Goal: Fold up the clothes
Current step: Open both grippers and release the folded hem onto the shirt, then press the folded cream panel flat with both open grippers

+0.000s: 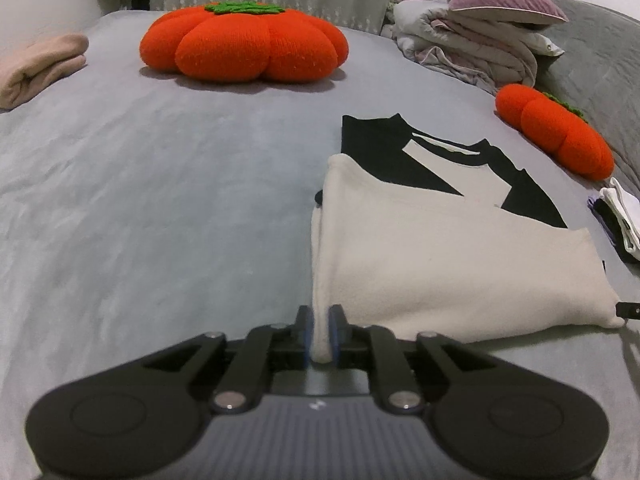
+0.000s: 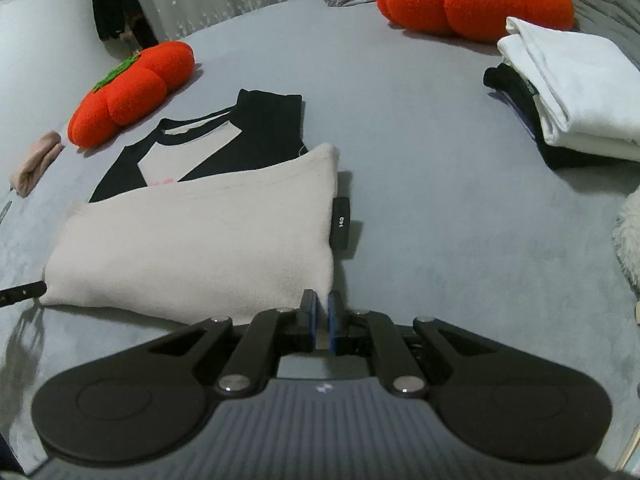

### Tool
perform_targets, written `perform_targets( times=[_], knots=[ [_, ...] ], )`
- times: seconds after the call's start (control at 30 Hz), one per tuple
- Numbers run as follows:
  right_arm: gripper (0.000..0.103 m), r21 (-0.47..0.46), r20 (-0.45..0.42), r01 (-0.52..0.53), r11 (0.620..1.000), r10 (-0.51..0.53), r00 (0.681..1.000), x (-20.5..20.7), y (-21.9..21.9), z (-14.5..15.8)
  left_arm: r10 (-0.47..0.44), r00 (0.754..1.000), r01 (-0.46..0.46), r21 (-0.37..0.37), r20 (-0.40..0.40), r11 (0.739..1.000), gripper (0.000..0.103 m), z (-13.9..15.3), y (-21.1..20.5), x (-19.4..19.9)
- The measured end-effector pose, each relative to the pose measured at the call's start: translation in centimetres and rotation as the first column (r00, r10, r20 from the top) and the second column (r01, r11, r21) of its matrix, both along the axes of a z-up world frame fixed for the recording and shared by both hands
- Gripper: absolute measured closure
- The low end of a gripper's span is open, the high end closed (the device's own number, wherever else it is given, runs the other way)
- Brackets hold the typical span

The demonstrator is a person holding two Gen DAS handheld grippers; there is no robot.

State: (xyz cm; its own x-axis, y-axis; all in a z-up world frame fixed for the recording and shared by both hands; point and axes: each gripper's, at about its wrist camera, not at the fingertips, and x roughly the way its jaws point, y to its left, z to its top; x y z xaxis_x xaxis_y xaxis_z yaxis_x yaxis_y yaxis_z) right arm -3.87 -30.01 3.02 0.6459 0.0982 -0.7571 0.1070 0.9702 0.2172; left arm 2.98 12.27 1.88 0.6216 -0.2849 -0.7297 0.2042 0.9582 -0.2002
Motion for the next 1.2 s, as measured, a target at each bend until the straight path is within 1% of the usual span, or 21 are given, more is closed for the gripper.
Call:
perform_targets(
  times=[0.03, 0.07, 0.1, 0.13, 0.17, 0.2, 0.27, 0.37, 0.43, 0.5, 0.57, 0.67, 0.73, 0.8, 0.87, 0.9, 0.97, 1.07, 1.13, 1.2],
  knots=[
    [0.094, -0.011, 0.000, -0.003, 1.000, 0.003, 1.000, 0.0, 0.1, 0.0, 0.008, 1.000, -0.008, -0.003, -0.006, 1.000, 0.080, 0.2, 0.2, 0.1],
    [0.085, -0.031, 0.004, -0.003, 1.000, 0.003, 1.000, 0.0, 0.3, 0.1, 0.017, 1.000, -0.017, -0.007, -0.012, 1.000, 0.065, 0.3, 0.4, 0.2],
    [0.068, -0.072, 0.022, 0.004, 0.997, -0.003, 1.000, -0.1, 0.5, 0.3, 0.044, 0.999, -0.044, -0.005, -0.002, 0.999, 0.060, 0.8, 0.8, 0.2],
    [0.064, -0.108, 0.049, 0.016, 0.994, -0.011, 0.999, -0.3, 0.7, 0.7, 0.073, 0.997, -0.073, -0.004, 0.010, 0.997, 0.054, 1.2, 1.3, 0.2],
    [0.064, -0.145, 0.081, 0.029, 0.989, -0.018, 0.997, -0.4, 0.9, 1.1, 0.101, 0.995, -0.101, -0.003, 0.021, 0.995, 0.054, 1.7, 1.7, 0.1],
    [0.064, -0.180, 0.122, 0.042, 0.983, -0.020, 0.992, -0.7, 1.1, 1.6, 0.124, 0.991, -0.125, 0.011, 0.049, 0.992, 0.054, 2.2, 1.8, 0.0],
    [0.064, -0.219, 0.194, 0.054, 0.974, -0.011, 0.981, -1.1, 1.5, 2.5, 0.075, 0.991, -0.081, 0.051, 0.113, 0.995, 0.055, 2.5, -0.3, -0.7],
    [0.064, -0.192, 0.253, 0.004, 0.981, 0.046, 0.966, -1.0, 2.7, 2.7, -0.010, 0.979, -0.014, 0.117, 0.204, 0.993, 0.055, 3.0, -3.7, -1.9],
    [0.064, -0.192, 0.259, -0.069, 0.979, 0.118, 0.959, -0.5, 4.6, 2.2, -0.069, 0.963, 0.026, 0.165, 0.260, 0.986, 0.055, 3.3, -5.9, -2.6],
    [0.064, -0.221, 0.255, -0.151, 0.964, 0.207, 0.944, 0.2, 7.2, 1.4, -0.160, 0.944, 0.105, 0.198, 0.287, 0.975, 0.055, 3.0, -8.8, -3.3],
    [0.064, -0.231, 0.254, -0.203, 0.952, 0.260, 0.931, 0.8, 9.0, 0.7, -0.219, 0.926, 0.161, 0.201, 0.307, 0.966, 0.055, 2.7, -11.0, -3.7],
    [0.064, -0.229, 0.263, -0.250, 0.941, 0.307, 0.915, 1.5, 10.9, -0.1, -0.245, 0.923, 0.196, 0.188, 0.296, 0.962, 0.055, 1.8, -12.7, -3.3],
    [0.064, -0.243, 0.242, -0.265, 0.933, 0.323, 0.915, 2.0, 11.6, -0.9, -0.254, 0.925, 0.207, 0.185, 0.282, 0.961, 0.055, 1.2, -13.3, -3.0],
    [0.064, -0.276, 0.204, -0.274, 0.921, 0.335, 0.920, 2.3, 12.1, -1.9, -0.252, 0.931, 0.205, 0.190, 0.263, 0.960, 0.055, 0.4, -13.3, -2.6],
    [0.064, -0.324, 0.205, -0.280, 0.904, 0.356, 0.912, 2.2, 12.5, -2.3, -0.249, 0.937, 0.204, 0.195, 0.244, 0.959, 0.055, -0.4, -13.4, -2.3],
    [0.064, -0.341, 0.205, -0.281, 0.897, 0.363, 0.909, 2.1, 12.7, -2.4, -0.250, 0.938, 0.206, 0.195, 0.240, 0.959, 0.055, -0.3, -13.4, -2.4],
    [0.064, -0.325, 0.207, -0.276, 0.905, 0.352, 0.913, 1.9, 12.6, -2.2, -0.237, 0.943, 0.198, 0.176, 0.236, 0.964, 0.055, 0.1, -13.3, -2.4],
    [0.065, -0.264, 0.236, -0.257, 0.930, 0.320, 0.917, 1.8, 12.1, -1.4, -0.221, 0.943, 0.187, 0.153, 0.249, 0.970, 0.055, 0.9, -13.2, -2.7],
    [0.065, -0.229, 0.254, -0.258, 0.939, 0.313, 0.915, 1.9, 12.3, -1.2, -0.221, 0.942, 0.194, 0.127, 0.253, 0.973, 0.054, 1.2, -13.4, -2.7],
    [0.066, -0.194, 0.271, -0.258, 0.946, 0.305, 0.913, 2.0, 12.6, -1.0, -0.220, 0.946, 0.198, 0.115, 0.239, 0.973, 0.054, 1.0, -13.7, -2.6]
  ],
)
